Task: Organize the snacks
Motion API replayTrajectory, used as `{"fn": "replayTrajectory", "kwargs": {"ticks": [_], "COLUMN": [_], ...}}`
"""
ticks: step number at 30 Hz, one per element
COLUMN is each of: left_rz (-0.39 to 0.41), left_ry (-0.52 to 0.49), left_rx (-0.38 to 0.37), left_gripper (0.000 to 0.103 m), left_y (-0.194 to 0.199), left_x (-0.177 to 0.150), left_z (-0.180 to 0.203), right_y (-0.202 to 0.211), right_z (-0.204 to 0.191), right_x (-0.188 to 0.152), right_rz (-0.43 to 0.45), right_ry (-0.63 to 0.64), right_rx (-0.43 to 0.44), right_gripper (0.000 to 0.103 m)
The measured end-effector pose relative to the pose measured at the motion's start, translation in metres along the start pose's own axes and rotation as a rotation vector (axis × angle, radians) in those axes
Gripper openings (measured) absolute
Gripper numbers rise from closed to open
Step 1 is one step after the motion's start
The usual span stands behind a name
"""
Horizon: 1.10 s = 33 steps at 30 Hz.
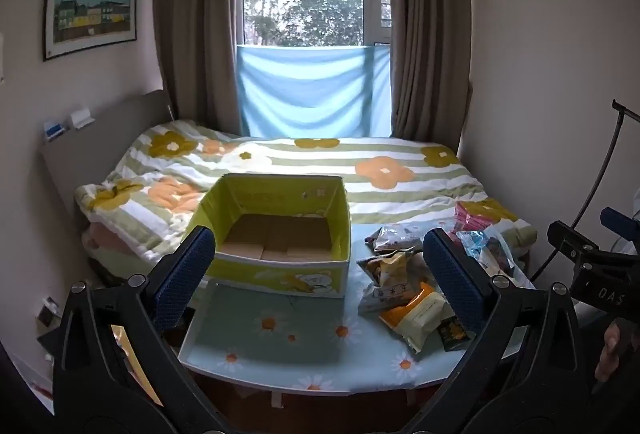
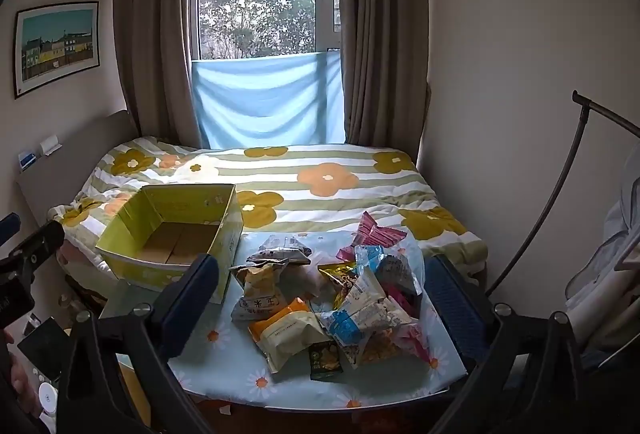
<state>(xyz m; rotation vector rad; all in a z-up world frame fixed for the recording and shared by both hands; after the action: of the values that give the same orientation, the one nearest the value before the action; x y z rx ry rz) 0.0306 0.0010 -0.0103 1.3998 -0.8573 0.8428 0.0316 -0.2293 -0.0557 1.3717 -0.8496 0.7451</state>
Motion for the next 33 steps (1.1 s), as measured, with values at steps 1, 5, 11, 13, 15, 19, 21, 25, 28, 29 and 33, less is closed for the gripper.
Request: {"fn": "replayTrajectory", "kwargs": {"ticks": [1,5,11,13,15,19,21,25,28,29,33], "left_rz": [0.000,-0.001,-0.004,-0.005,-0.004,-0.005,-0.005,-0.006,-0.009,-0.009,-0.003], "left_ry": [0.000,0.006,0.007,0.004,0.004,0.004,0.004,0.012,0.021,0.021,0.015], "left_rx": [-0.001,-0.009,-0.013,-0.011,-0.012,-0.012,-0.011,-0.010,-0.013,-0.013,-0.010], "left_gripper": [0.103,0.103,0.103,0.103,0.103,0.103,0.103,0.103,0.103,0.103,0.103], "left_y": [0.001,0.001,0.002,0.002,0.002,0.002,0.002,0.001,-0.001,-0.001,-0.002], "left_x": [0.001,0.000,0.001,0.001,0.002,0.002,0.003,0.002,0.002,0.002,0.003], "left_z": [0.000,0.001,-0.002,-0.002,-0.002,-0.001,-0.001,-0.001,-0.003,-0.003,-0.003], "right_y": [0.000,-0.007,-0.008,-0.007,-0.008,-0.008,-0.008,-0.008,-0.008,-0.009,-0.011], "right_z": [0.000,-0.001,-0.001,-0.002,-0.003,-0.002,-0.003,-0.003,-0.003,-0.004,-0.011], "right_x": [0.000,0.002,0.002,0.002,0.002,0.002,0.001,0.001,0.002,0.002,0.003], "right_rz": [0.001,-0.015,-0.013,-0.014,-0.015,-0.015,-0.016,-0.019,-0.019,-0.019,-0.019], "right_ry": [0.000,-0.001,-0.002,-0.005,-0.004,-0.004,-0.003,0.000,-0.004,-0.007,-0.001], "right_rx": [0.000,0.007,0.010,0.012,0.011,0.012,0.011,0.013,0.012,0.013,0.022], "right_gripper": [0.103,0.103,0.103,0.103,0.103,0.103,0.103,0.103,0.103,0.103,0.103]}}
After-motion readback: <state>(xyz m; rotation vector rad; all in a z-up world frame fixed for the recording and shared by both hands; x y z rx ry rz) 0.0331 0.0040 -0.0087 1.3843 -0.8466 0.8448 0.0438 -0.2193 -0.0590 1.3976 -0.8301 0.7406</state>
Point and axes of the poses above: each gripper's, at about its wrist camera, not at the fingertips, and y roughly against the way its jaws point, z to its right, x to its top, the point moved 4 cm from there along -y, roughly the way its jaws point, and after that the axes turned 1 degree about -z, right-handed, at the moved point
